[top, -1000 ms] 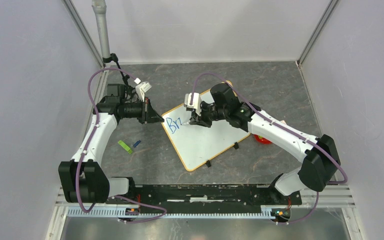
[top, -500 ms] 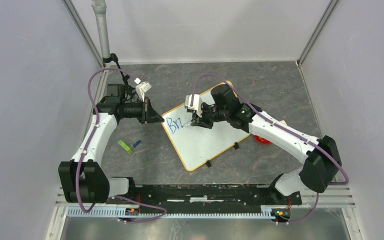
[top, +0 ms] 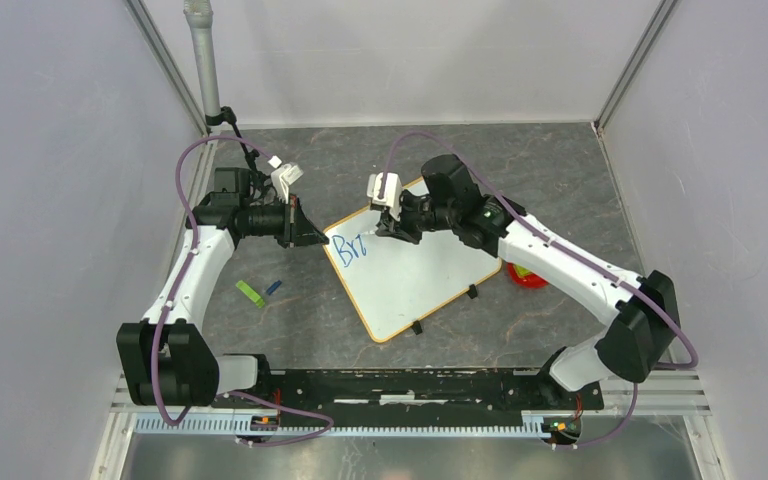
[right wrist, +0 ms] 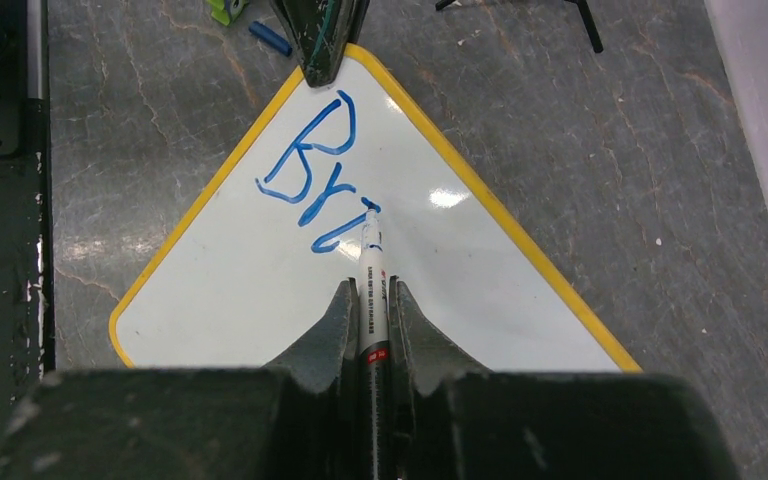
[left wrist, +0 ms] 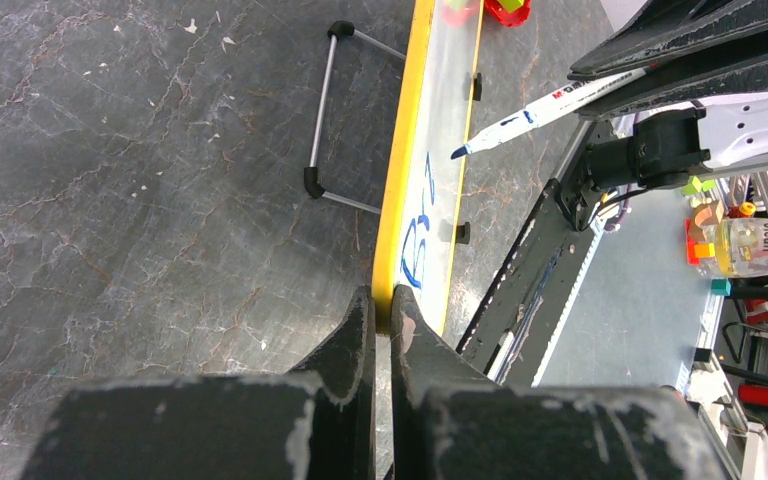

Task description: Write a sentence on the whiteboard

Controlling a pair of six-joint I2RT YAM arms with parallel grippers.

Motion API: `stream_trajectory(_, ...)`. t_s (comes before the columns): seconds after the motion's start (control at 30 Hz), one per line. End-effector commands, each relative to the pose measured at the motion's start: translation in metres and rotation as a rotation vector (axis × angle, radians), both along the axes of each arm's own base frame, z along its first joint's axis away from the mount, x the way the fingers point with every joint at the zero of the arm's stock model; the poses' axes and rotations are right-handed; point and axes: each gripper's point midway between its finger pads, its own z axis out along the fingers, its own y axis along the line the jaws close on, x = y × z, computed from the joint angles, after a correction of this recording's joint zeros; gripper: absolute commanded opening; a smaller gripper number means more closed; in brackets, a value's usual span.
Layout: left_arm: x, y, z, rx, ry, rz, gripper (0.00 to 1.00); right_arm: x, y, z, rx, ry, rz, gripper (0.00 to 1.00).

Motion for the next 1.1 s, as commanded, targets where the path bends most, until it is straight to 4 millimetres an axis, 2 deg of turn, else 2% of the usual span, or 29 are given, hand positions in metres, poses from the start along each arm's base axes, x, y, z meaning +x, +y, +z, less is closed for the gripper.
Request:
stream_trajectory(0.0,0.002,-0.001,0.004,0.001,-0.04,-0.005,0.03,0.015,0.01,0.022,0.043,-0.046,-0.018,0.0)
stream_trajectory(0.17,0.003,-0.001,0.005,0.001,-0.041,-0.004,0.02,0.018,0.014,0.022,0.044,-0.047,-0.018,0.0)
stream_trajectory(0.5,0.002,0.0,0.003,0.006,-0.041,-0.003,0.03,0.021,0.009,0.001,-0.005,-0.033,-0.036,0.0)
stream_trajectory(0.7,0.004,0.0,0.002,0.011,-0.036,0.0,0.03,0.01,0.005,0.009,-0.003,-0.013,-0.008,0.0)
stream_trajectory(0.9,0.003,0.0,0.002,0.014,-0.034,-0.002,0.02,-0.003,-0.002,0.029,0.021,-0.027,0.009,0.0)
stream_trajectory(1.07,0.003,0.001,0.002,0.018,-0.038,-0.003,0.02,-0.004,-0.012,0.023,0.011,-0.021,0.0,0.0)
